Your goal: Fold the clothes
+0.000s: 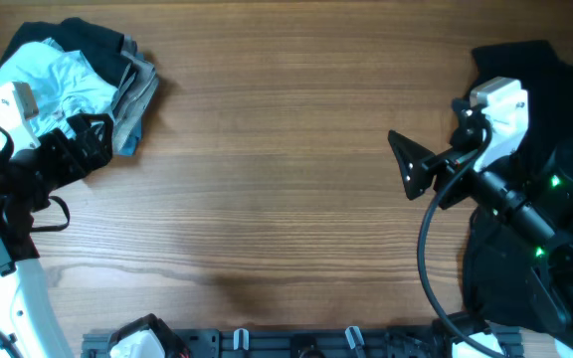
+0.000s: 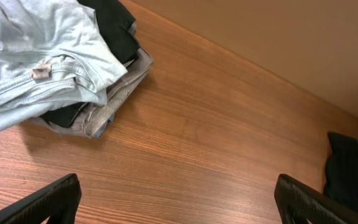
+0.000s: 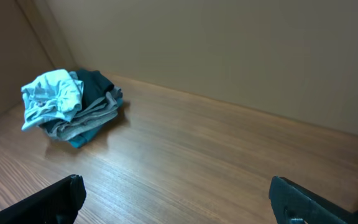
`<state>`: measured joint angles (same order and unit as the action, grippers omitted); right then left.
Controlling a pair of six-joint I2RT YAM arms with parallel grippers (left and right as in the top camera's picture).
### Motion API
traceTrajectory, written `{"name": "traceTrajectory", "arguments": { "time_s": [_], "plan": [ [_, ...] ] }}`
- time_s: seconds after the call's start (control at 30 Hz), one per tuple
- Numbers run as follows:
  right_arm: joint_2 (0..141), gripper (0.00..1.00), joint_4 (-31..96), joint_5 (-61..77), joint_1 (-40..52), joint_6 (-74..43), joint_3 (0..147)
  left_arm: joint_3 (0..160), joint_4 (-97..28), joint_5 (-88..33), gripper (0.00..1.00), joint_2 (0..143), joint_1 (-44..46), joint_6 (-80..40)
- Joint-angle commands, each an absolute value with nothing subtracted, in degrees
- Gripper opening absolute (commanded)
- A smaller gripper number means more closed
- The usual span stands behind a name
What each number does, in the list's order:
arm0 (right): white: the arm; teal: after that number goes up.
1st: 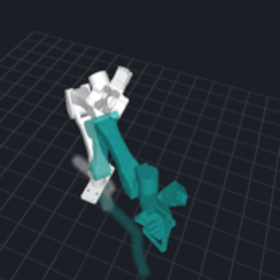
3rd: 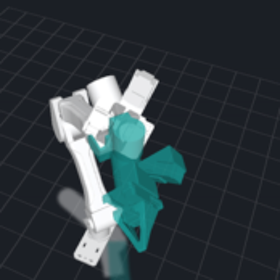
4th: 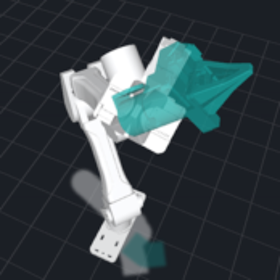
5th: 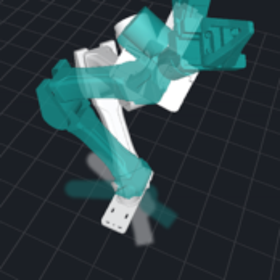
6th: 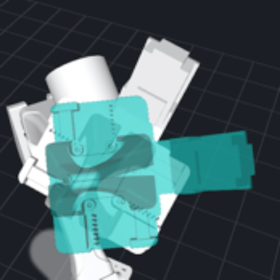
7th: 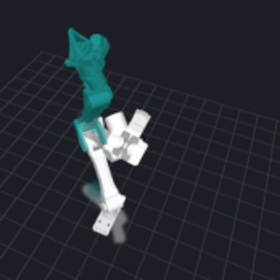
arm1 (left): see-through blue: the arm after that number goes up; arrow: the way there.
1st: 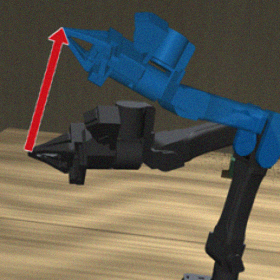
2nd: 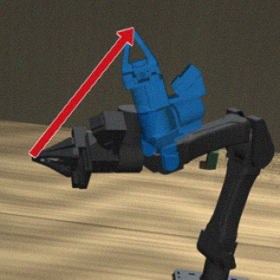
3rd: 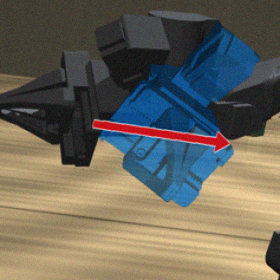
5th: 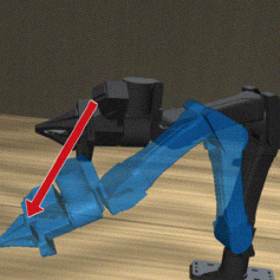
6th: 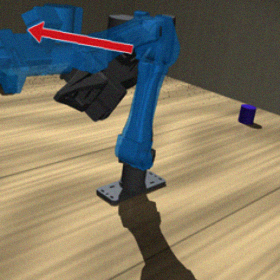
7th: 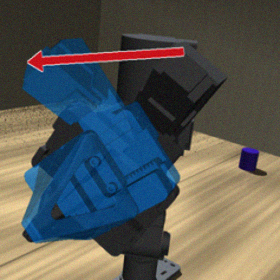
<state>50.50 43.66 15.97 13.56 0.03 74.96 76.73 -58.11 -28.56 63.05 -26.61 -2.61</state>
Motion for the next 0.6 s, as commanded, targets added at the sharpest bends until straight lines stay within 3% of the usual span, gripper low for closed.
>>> {"name": "traceTrajectory", "arguments": {
  "time_s": [0.0,0.13,0.27,0.4,0.5,0.57],
  "plan": [
    [50.9,1.00,43.8,14.6,13.4,-0.2,75.5,76.3,-58.1,-28.8,1.00,62.4,-26.4,-1.5],
    [53.4,1.00,49.8,13.6,13.4,0.1,75.5,76.3,-58.1,-28.8,1.00,62.4,-26.4,-1.5],
    [52.9,1.00,47.0,6.9,13.4,3.3,75.4,76.3,-58.1,-28.8,1.00,62.4,-26.4,-1.5],
    [46.0,1.00,26.9,7.2,13.4,13.1,62.9,76.3,-58.1,-28.8,1.00,62.4,-26.4,-1.5],
    [38.4,1.00,12.4,9.2,13.4,11.9,44.9,76.3,-58.1,-28.8,1.00,62.4,-26.4,-1.5],
    [32.1,1.00,10.7,9.1,13.4,8.4,36.2,76.3,-58.1,-28.8,1.00,62.4,-26.4,-1.5]
  ]
}}
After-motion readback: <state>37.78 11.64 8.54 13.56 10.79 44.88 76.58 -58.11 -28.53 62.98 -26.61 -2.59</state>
